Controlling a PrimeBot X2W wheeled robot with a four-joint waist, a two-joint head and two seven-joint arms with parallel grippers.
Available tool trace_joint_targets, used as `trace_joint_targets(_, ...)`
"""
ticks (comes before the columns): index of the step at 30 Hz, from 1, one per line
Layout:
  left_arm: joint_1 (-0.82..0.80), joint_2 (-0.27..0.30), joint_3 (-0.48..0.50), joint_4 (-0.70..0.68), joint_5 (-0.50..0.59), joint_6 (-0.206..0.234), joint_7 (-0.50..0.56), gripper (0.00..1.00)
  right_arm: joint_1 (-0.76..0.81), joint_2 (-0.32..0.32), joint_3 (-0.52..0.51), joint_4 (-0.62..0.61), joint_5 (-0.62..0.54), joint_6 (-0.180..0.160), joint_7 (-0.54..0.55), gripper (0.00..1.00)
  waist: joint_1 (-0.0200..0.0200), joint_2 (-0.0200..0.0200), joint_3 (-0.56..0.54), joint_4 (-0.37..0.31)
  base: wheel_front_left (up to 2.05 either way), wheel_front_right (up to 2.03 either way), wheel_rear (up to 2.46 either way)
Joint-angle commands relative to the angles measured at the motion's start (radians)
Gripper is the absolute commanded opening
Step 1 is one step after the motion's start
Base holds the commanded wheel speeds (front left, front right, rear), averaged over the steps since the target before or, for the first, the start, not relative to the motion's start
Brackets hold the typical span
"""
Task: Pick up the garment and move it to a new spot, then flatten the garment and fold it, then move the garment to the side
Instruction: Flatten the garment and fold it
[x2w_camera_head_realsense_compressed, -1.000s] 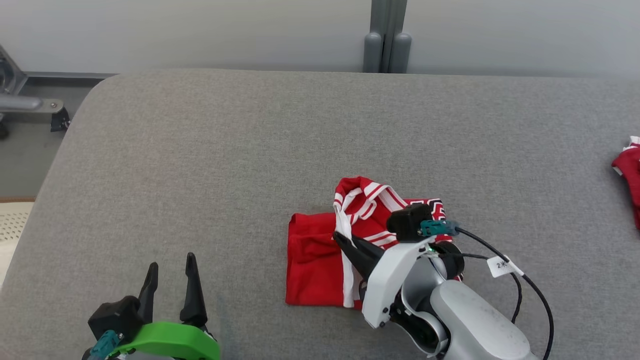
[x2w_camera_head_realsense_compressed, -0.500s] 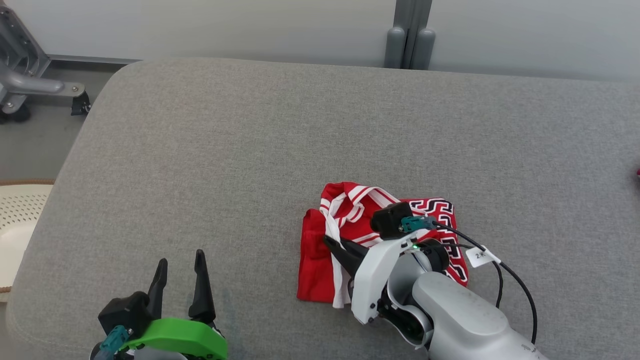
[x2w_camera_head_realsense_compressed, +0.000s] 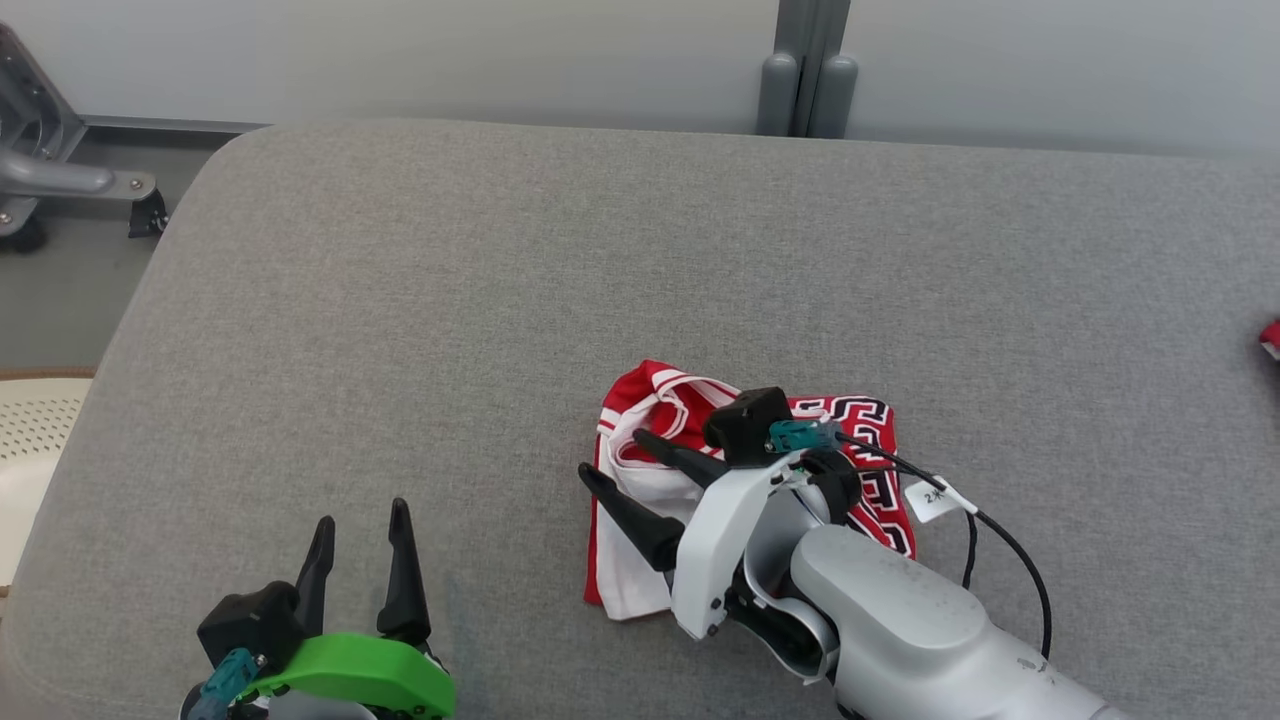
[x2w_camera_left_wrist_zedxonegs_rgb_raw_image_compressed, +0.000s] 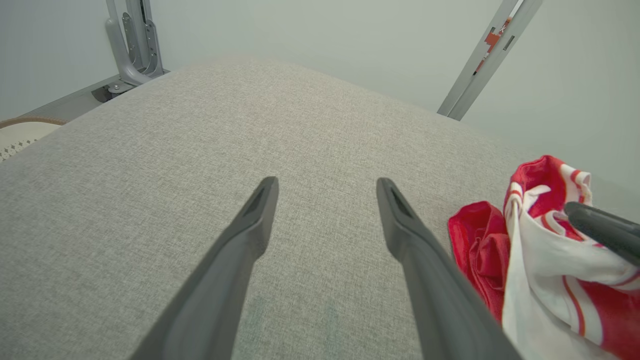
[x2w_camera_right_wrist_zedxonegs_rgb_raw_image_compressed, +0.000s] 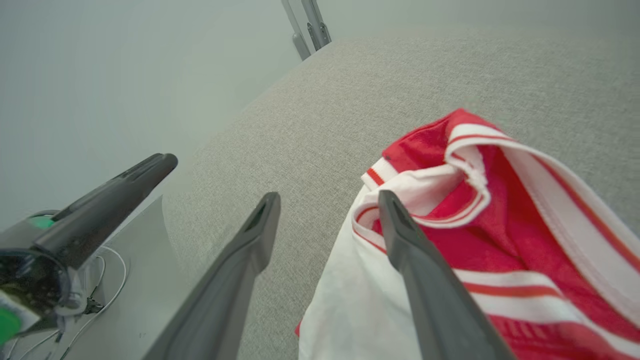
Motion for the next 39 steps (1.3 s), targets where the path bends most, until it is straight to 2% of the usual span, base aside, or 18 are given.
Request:
trace_joint_targets(1,-0.011,0.004,0.005,0.002,0.004,-0.003,-0.008,1.0,-0.012,-0.001,0.004,-0.008,-0.013,0.0,-0.011,1.0,0.0,0.0,-0.003,-0.009,0.0,0.0,0.0)
trace_joint_targets(6,0.001,0.009,0.009,-0.005,0.003,0.005,-0.008,1.0,0.005,-0.002,-0.014,-0.046,-0.046,0.0,-0.037,1.0,0.0,0.0,-0.006,-0.032,0.0,0.0,0.0)
trace_joint_targets(11,0.012,0.014,0.011,-0.016,0.004,0.011,-0.007,1.0,0.031,-0.002,-0.104,-0.085,-0.114,0.0,-0.078,1.0,0.0,0.0,-0.011,-0.061,0.0,0.0,0.0)
trace_joint_targets(21,0.021,0.023,-0.004,-0.033,0.012,0.016,0.006,1.0,0.148,-0.002,-0.468,-0.103,-0.365,0.0,-0.124,1.0,0.0,0.0,-0.025,-0.092,0.0,0.0,0.0)
trace_joint_targets(22,0.022,0.024,-0.006,-0.034,0.012,0.017,0.006,1.0,0.169,-0.002,-0.505,-0.109,-0.389,0.0,-0.12,0.96,0.0,0.0,-0.026,-0.093,0.0,0.0,0.0)
trace_joint_targets(23,0.023,0.024,-0.008,-0.035,0.012,0.016,0.008,1.0,0.186,-0.002,-0.533,-0.115,-0.411,0.0,-0.113,0.51,0.0,0.0,-0.026,-0.093,0.0,0.0,0.0)
trace_joint_targets(24,0.023,0.025,-0.009,-0.036,0.012,0.016,0.008,1.0,0.209,-0.001,-0.562,-0.121,-0.429,0.0,-0.106,0.29,0.0,0.0,-0.027,-0.092,0.0,0.0,0.0)
trace_joint_targets(25,0.023,0.026,-0.01,-0.036,0.011,0.015,0.008,1.0,0.228,-0.001,-0.581,-0.127,-0.444,0.0,-0.099,0.17,0.0,0.0,-0.027,-0.092,0.0,0.0,0.0)
trace_joint_targets(26,0.023,0.027,-0.011,-0.036,0.011,0.014,0.008,1.0,0.251,-0.001,-0.601,-0.135,-0.461,0.0,-0.088,0.0,0.0,0.0,-0.027,-0.091,0.0,0.0,0.0)
trace_joint_targets(33,0.02,0.034,-0.013,-0.042,0.009,0.021,0.013,1.0,0.344,-0.002,-0.629,-0.161,-0.482,0.0,-0.028,0.0,0.0,0.0,-0.025,-0.083,0.0,0.0,0.0)
trace_joint_targets(39,0.015,0.043,-0.009,-0.051,0.008,0.025,0.015,1.0,0.316,-0.002,-0.639,-0.098,-0.48,0.0,-0.027,0.0,0.0,0.0,-0.026,-0.057,0.0,0.0,0.0)
